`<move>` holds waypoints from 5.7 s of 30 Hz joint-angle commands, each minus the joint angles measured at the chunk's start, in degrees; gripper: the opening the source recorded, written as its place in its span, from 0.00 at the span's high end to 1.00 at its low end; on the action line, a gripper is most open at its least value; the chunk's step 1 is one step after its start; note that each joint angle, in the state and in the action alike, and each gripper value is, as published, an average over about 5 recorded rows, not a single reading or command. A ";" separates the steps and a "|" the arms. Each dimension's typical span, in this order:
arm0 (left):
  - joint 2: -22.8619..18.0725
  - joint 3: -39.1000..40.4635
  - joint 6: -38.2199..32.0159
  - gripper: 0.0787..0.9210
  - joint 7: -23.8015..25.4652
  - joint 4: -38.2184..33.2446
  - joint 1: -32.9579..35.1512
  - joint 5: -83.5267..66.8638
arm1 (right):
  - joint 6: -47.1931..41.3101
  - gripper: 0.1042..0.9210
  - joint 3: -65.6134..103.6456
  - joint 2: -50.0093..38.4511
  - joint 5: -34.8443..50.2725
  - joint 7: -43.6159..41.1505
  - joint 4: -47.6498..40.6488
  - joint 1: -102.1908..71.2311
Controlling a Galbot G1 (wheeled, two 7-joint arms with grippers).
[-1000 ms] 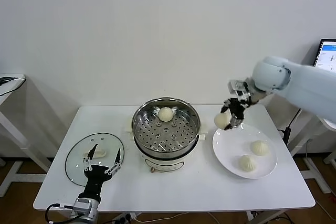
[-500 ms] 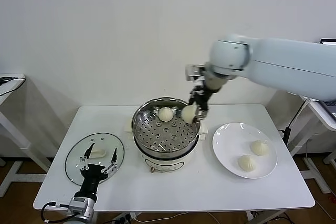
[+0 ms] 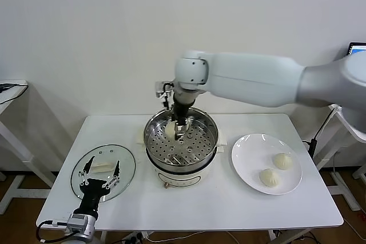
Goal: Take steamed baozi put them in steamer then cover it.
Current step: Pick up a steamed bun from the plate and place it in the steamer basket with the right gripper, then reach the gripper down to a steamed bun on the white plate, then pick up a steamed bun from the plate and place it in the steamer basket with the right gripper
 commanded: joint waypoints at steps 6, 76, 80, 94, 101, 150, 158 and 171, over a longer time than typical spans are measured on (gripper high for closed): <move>0.16 -1.01 -0.11 0.12 0.17 0.42 -0.02 -0.23 | 0.75 0.26 2.81 7.97 -6.49 -0.73 -12.18 -9.54; -1.70 0.48 -0.22 0.12 -0.56 -0.89 2.01 1.99 | 25.06 0.12 37.63 -45.79 -45.00 -10.57 6.07 -44.16; -1.83 0.47 -0.16 0.12 -0.74 -0.51 1.83 2.07 | 24.45 0.12 38.01 -44.64 -44.68 -10.49 5.66 -44.84; -1.88 0.54 -0.04 0.12 -0.98 0.16 1.49 2.19 | 24.28 0.12 39.25 -42.80 -46.03 -10.47 4.59 -46.60; -1.83 0.50 0.00 0.12 -0.96 0.26 1.42 2.16 | 24.30 0.12 39.60 -42.51 -46.53 -10.56 4.33 -47.04; -0.69 -0.63 0.39 0.12 -0.16 0.90 0.68 0.69 | 40.73 0.26 3.41 -19.36 -27.50 -12.12 9.29 9.65; -0.62 -0.80 0.53 0.12 -0.05 1.18 0.21 0.25 | 58.44 0.26 0.88 -12.39 -39.91 -8.26 11.35 7.97; -0.08 -1.26 0.64 0.12 0.21 1.99 -0.28 -0.69 | 70.01 0.26 -0.94 -7.36 -48.95 -0.23 14.25 3.74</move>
